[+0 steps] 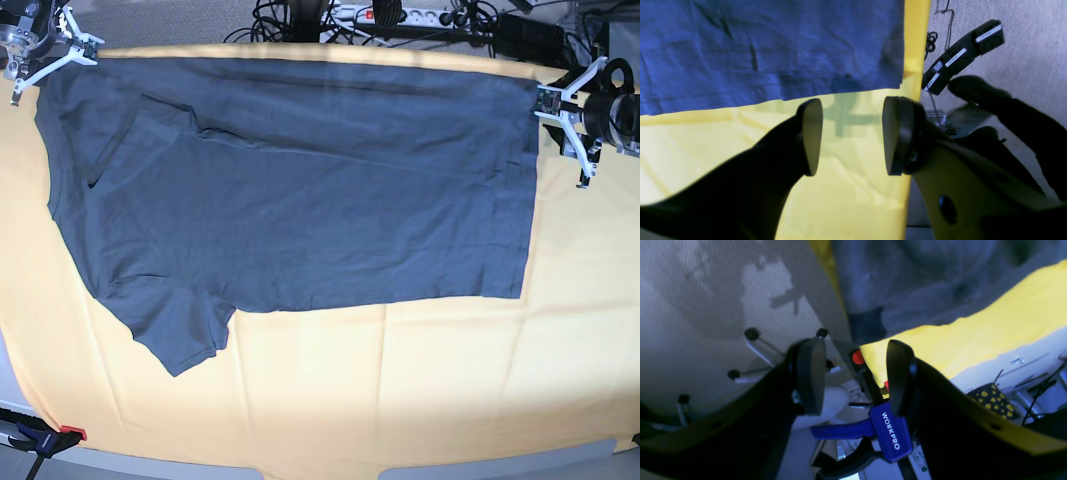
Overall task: Fold the T-shirt properly
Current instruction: 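Drag the shirt toward the robot with both grippers, then release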
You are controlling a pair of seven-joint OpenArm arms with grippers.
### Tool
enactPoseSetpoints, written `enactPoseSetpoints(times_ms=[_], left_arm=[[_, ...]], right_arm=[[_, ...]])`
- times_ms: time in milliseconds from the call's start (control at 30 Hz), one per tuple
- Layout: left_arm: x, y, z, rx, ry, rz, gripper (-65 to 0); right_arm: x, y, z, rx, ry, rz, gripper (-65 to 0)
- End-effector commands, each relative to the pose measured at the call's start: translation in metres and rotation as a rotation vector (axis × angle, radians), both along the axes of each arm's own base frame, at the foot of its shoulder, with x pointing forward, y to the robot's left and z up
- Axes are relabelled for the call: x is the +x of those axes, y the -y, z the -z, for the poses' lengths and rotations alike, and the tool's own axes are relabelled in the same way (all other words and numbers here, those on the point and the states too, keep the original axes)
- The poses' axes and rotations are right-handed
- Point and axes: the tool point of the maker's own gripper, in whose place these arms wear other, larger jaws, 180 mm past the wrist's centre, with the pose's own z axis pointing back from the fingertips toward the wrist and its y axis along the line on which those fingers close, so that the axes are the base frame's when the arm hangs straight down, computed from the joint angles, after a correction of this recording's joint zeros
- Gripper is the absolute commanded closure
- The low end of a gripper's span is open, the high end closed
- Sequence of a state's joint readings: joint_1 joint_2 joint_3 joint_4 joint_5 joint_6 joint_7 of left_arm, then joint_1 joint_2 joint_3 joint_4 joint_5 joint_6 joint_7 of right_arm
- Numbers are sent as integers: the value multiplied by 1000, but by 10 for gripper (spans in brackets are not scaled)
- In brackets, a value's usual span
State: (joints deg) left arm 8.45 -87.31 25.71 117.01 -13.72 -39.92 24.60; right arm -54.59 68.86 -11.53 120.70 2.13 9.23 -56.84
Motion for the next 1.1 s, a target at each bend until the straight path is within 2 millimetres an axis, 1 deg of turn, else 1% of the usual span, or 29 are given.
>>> enactPoseSetpoints(times_ms=[0,133,267,333,367,533,667,767,867,967,1067], left_arm=[[5,-2,-9,12,17,14,-310],[1,9,-11,-9,17,40,-310],[-1,16,-14,-24,18,59,-310],[-2,18,-14,-29,18,65,-310],[-2,18,-14,-25,19,66,-310],[1,5,-13,48,32,60,-310],[1,4,-13,54,33,60,-310],[1,4,-13,55,33,60,-310],[1,4,-13,54,33,60,-310],[1,4,-13,54,33,60,-310],[2,4,-13,54,35,60,-310]], right_arm=[[5,3,-6,-27,5,-18,-315],[4,2,-14,-56,2,-14,-315],[7,-10,-27,-62,29,-4,-315],[9,-20,-31,-38,40,-16,-315],[10,-21,-32,-39,42,-16,-315],[15,-11,-39,-95,84,4,-315],[19,-5,-46,-152,134,-42,-315],[30,2,-59,-224,236,-87,-315],[40,8,-71,-261,321,-86,-315],[60,9,-89,-294,467,-101,-315],[80,3,-110,-315,629,-148,-315]])
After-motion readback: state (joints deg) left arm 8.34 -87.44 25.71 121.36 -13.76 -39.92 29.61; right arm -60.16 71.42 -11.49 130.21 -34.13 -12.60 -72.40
